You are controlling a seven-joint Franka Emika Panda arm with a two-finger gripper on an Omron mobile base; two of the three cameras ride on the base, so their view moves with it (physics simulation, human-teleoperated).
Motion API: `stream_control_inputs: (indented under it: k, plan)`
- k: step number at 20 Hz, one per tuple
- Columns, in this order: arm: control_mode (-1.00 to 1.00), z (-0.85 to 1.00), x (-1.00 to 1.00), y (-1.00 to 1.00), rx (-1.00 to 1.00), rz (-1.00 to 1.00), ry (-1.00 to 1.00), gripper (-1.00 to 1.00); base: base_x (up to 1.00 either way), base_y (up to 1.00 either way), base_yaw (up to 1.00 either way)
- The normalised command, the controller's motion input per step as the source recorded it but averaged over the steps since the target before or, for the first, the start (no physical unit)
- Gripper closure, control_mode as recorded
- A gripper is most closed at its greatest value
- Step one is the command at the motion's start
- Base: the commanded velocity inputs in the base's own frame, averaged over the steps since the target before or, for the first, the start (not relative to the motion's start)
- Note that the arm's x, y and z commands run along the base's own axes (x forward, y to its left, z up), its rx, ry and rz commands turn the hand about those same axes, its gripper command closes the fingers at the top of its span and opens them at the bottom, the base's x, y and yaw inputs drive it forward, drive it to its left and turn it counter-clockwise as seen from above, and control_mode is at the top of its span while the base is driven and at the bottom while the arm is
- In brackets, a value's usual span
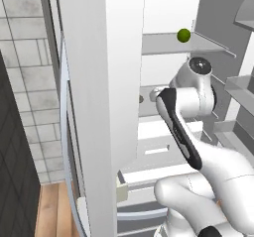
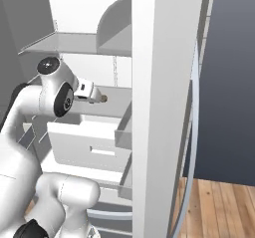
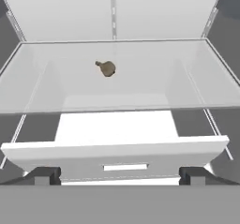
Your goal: Retrieve the bottle and the shaker from the cabinet and place them next to the mixing bowl on the counter. Then add garlic from the fridge to the mixing bowl.
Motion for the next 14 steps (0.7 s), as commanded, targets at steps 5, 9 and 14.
stream_control_inputs:
  k: [5,9,14]
  plan:
    - [-1.0,0.08,0.93,0.11,-0.18,-0.02,0.24,-1.0,0.0,0.0,0.0]
    - [-1.0,-0.28,0.98,0.21,-0.04,0.0,0.19,-1.0,0.0,0.0,0.0]
    - [-1.0,-0.54,0.68,0.22,0.04,0.03,0.15,-1.0,0.0,0.0,0.0]
